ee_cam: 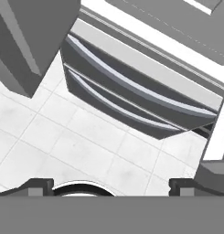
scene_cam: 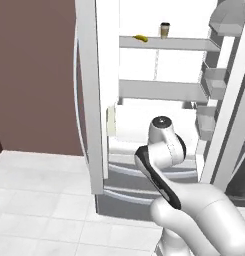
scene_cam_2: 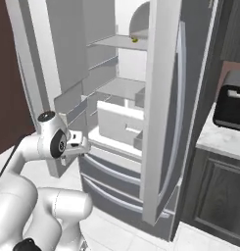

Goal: Pick the banana and tangerine from the fridge and place them on the plate next to the blender to make a fruit smoothie.

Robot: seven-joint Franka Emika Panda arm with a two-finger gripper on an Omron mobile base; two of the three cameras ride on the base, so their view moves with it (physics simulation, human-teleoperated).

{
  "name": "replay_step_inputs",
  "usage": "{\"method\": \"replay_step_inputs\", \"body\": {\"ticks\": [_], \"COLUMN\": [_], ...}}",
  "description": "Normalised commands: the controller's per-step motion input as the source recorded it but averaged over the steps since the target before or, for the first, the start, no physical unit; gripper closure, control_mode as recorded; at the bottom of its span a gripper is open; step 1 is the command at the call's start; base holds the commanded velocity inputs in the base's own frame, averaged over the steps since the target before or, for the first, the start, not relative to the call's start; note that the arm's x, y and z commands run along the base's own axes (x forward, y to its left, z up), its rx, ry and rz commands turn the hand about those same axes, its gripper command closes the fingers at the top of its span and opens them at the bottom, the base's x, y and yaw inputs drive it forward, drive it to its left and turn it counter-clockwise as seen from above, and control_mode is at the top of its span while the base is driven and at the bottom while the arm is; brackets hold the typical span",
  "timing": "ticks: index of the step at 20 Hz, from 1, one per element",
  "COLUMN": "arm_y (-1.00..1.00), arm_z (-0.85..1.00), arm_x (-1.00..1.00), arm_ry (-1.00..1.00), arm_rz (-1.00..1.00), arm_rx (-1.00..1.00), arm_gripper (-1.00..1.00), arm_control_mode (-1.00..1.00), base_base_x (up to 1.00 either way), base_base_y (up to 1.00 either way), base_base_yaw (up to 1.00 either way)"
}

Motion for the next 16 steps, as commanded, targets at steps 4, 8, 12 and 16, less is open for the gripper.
{"method": "replay_step_inputs", "body": {"ticks": [4,8,12,16], "arm_y": [0.0,0.0,0.0,0.0], "arm_z": [0.0,0.0,0.0,0.0], "arm_x": [0.0,0.0,0.0,0.0], "arm_ry": [0.0,0.0,0.0,0.0], "arm_rz": [0.0,0.0,0.0,0.0], "arm_rx": [0.0,0.0,0.0,0.0], "arm_gripper": [-1.0,-1.0,-1.0,-1.0], "arm_control_mode": [1.0,1.0,1.0,1.0], "base_base_x": [0.04,0.21,0.64,0.53], "base_base_y": [-0.02,0.1,0.16,0.05], "base_base_yaw": [-0.45,-0.36,-0.26,-0.12]}}
